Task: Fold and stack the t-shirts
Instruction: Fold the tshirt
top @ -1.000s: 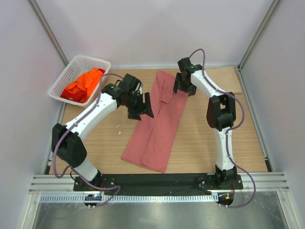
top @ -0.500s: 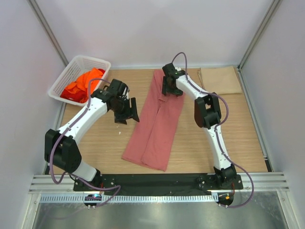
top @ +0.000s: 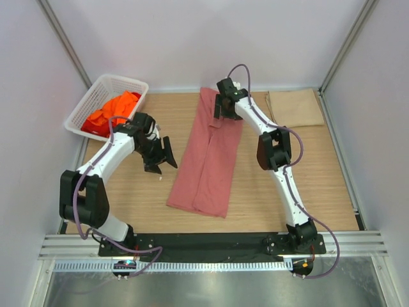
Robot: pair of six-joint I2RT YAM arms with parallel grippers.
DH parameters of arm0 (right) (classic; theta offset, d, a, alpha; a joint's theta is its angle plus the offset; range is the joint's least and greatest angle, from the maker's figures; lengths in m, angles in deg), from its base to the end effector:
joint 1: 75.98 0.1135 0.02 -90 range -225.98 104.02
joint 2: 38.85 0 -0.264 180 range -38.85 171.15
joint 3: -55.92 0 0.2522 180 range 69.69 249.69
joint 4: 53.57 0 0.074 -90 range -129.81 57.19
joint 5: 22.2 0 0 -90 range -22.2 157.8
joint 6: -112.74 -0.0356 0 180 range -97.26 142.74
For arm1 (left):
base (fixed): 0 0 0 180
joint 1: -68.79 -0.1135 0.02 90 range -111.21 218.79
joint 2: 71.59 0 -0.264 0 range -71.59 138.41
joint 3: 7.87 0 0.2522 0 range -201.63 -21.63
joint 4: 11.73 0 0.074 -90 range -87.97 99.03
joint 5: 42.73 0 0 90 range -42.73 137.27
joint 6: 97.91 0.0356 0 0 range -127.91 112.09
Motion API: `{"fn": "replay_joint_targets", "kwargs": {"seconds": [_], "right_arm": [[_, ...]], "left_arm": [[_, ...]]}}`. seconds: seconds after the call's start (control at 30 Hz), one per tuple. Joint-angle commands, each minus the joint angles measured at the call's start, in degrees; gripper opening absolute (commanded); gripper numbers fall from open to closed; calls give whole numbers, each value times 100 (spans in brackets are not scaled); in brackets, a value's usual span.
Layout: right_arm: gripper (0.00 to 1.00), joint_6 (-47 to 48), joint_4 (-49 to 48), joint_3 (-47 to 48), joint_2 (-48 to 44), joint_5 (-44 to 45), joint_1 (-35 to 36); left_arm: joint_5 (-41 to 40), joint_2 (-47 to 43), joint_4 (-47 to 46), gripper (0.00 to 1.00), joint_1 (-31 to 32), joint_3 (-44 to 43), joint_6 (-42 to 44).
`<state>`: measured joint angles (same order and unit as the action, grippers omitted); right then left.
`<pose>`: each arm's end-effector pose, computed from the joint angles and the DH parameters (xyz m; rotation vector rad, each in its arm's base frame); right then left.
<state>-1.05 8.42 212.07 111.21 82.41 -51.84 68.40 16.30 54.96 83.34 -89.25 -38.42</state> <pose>0.5150 0.2210 0.1822 0.0906 2.4987 0.0186 0.2793 -0.0857 0.2461 -0.3278 2.9209 -0.6724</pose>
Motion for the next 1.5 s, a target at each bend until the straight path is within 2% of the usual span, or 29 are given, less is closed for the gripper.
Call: {"fn": "replay_joint_targets", "kwargs": {"seconds": [0.0,0.07,0.17,0.2,0.23,0.27,0.3,0.43,0.47,0.5,0.6,0.7,0.83,0.93,1.03,1.07,1.17,1.47], "right_arm": [[82,111,598,-226,-1319,-169,3],[83,155,810,-701,-1952,-509,-6],[83,209,505,-2544,-3120,-1378,82],[83,130,190,-3532,-3419,-1721,117],[83,51,74,-4003,-3692,-1855,265],[83,-20,-84,-4461,-4347,-2109,345],[83,-238,-416,-5301,-4615,-2259,424],[83,-1159,-1103,-7142,-5766,-3094,968],[83,-1398,-1557,-7494,-5969,-3209,1309],[83,-1565,-1771,-8150,-6388,-3315,1460],[83,-2163,-2448,-9276,-6857,-3351,1760],[82,-2516,-2818,-10052,-7279,-3474,1778],[79,-2683,-2915,-10538,-7754,-3333,1778],[76,-3051,-3239,-10898,-7781,-3324,1769],[72,-3526,-4012,-11320,-7659,-3570,1770],[67,-3605,-4145,-11382,-7580,-3605,1761],[62,-3755,-4076,-11531,-7605,-3571,1769],[62,-3861,-3856,-11698,-7817,-3263,1769]], "left_arm": [[559,236,-177,70,-233,125,202],[691,420,-178,68,-320,169,229],[901,640,-151,64,-356,257,299],[963,710,-134,59,-365,266,325],[964,755,-90,57,-373,275,334],[964,781,-63,56,-365,301,317],[938,782,-98,56,-365,371,325],[736,825,-20,56,-365,398,413],[744,860,-2,57,-373,389,448],[770,956,7,58,-374,381,483],[840,1150,148,58,-365,302,598],[920,1238,78,59,-365,407,450],[850,1186,-177,58,-365,688,177],[647,1089,-309,57,-365,925,1],[621,1019,-520,56,-356,1136,-87],[604,1036,-555,56,-365,1189,-96],[708,1107,-669,53,-347,1373,-140],[656,966,-959,48,-277,1795,-430]]}}
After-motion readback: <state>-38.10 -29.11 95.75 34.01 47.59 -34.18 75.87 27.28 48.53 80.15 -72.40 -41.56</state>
